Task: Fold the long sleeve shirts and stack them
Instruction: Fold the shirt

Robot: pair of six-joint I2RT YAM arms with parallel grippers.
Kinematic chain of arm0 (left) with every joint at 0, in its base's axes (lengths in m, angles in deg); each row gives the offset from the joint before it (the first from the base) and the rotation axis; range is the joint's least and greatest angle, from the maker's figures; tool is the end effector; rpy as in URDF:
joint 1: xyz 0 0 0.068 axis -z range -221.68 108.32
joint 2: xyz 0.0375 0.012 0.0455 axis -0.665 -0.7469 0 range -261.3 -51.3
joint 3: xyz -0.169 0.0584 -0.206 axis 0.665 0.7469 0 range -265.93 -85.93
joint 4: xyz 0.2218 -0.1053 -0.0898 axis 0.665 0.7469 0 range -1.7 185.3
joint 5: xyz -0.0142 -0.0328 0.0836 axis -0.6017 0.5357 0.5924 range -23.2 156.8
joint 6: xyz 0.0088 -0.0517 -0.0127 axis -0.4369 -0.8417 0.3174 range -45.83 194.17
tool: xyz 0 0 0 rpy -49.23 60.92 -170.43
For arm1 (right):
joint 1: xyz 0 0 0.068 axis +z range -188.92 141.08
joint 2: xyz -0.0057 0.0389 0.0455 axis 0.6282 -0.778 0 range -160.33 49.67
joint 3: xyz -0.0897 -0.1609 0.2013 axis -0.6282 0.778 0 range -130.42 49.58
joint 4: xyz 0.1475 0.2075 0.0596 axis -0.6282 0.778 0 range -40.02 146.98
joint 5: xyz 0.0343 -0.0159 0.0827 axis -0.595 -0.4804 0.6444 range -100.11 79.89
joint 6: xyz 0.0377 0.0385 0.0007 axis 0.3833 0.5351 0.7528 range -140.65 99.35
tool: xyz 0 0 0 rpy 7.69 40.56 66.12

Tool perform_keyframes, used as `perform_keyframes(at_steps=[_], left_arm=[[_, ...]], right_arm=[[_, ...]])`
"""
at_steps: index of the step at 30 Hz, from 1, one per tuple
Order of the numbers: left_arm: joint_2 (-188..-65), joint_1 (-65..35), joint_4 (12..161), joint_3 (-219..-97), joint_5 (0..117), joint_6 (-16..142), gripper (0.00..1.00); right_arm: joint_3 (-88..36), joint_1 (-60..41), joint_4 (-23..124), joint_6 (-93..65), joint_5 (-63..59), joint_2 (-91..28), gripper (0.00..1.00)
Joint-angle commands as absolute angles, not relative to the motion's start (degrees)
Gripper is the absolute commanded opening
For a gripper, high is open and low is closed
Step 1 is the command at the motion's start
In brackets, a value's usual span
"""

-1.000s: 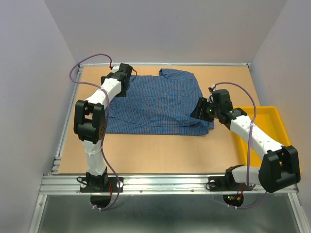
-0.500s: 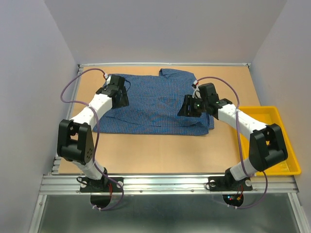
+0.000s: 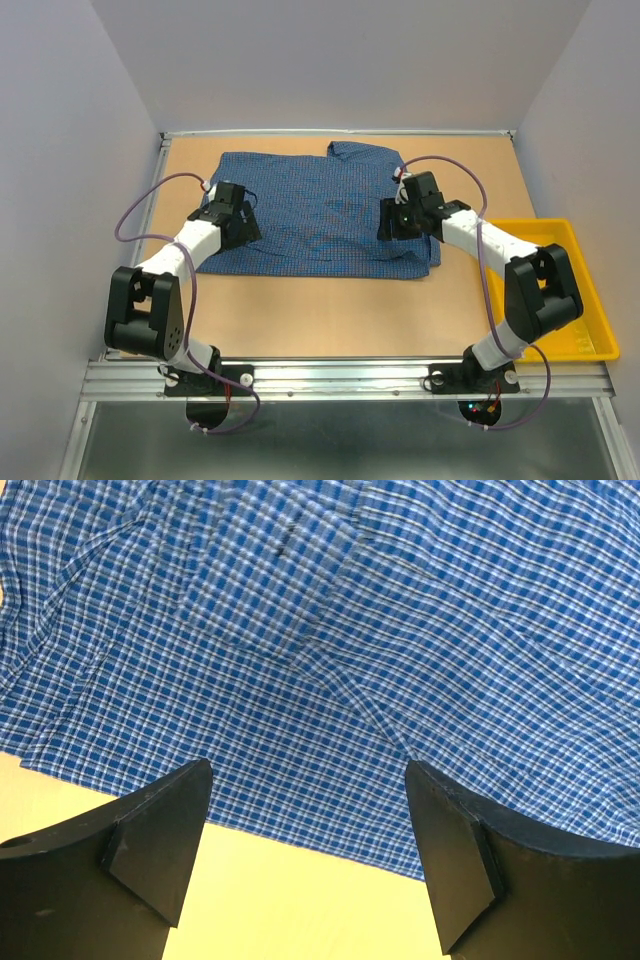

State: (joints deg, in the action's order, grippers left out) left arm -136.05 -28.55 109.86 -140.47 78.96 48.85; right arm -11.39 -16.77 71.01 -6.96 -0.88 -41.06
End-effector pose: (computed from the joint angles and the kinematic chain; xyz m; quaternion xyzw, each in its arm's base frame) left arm 0.2989 -0.0620 0.2195 -0.1343 0.9305 -0.0127 0.3404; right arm 0.3080 0.1314 0.2234 -0.0961 0.9344 0.1750 0.2949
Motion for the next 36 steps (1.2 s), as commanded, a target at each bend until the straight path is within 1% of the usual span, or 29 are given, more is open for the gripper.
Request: perform_keyframes(at_steps=[1, 4, 7, 8, 11, 18, 20, 23, 31, 36], left_arm=[[-134.7, -30.7, 105.8, -137.1, 76.7, 47.1, 0.9], [-135.4, -31.9, 104.0, -134.8, 74.5, 46.2, 0.9], [-136.2, -32.4, 103.2, -134.2, 73.0, 45.7, 0.9], [-136.6, -32.4, 103.0, -133.9, 72.0, 45.5, 0.9], [-137.0, -32.6, 102.7, -133.5, 71.5, 45.3, 0.9], [-136.6, -32.7, 103.1, -133.5, 71.5, 46.2, 0.9], [-136.7, -32.9, 103.5, -133.6, 71.8, 46.7, 0.9], [-136.9, -33.0, 103.6, -133.7, 72.2, 47.1, 0.9], [-137.2, -33.3, 103.6, -133.5, 72.6, 47.6, 0.9], [-137.3, -33.4, 103.4, -133.0, 73.0, 49.0, 0.9]], right_arm=[[-11.4, -16.9, 71.2, -8.8, -6.7, -42.0, 0.59], [-10.5, -17.1, 71.0, -8.5, -11.9, -43.3, 0.53], [-9.6, -17.6, 70.7, -8.2, -13.7, -44.5, 0.5], [-9.2, -17.9, 70.4, -7.6, -14.5, -45.0, 0.47], [-8.2, -18.9, 70.0, -6.6, -14.8, -43.9, 0.44], [-8.1, -19.0, 70.5, -9.7, -10.6, -37.0, 0.45], [-6.9, -19.0, 70.7, -11.3, -6.0, -35.8, 0.48], [-5.5, -19.0, 71.0, -12.4, -4.6, -34.4, 0.49], [-3.9, -19.0, 71.0, -14.8, -8.4, -35.9, 0.5], [-2.8, -19.1, 71.2, -16.6, -9.9, -35.8, 0.52]])
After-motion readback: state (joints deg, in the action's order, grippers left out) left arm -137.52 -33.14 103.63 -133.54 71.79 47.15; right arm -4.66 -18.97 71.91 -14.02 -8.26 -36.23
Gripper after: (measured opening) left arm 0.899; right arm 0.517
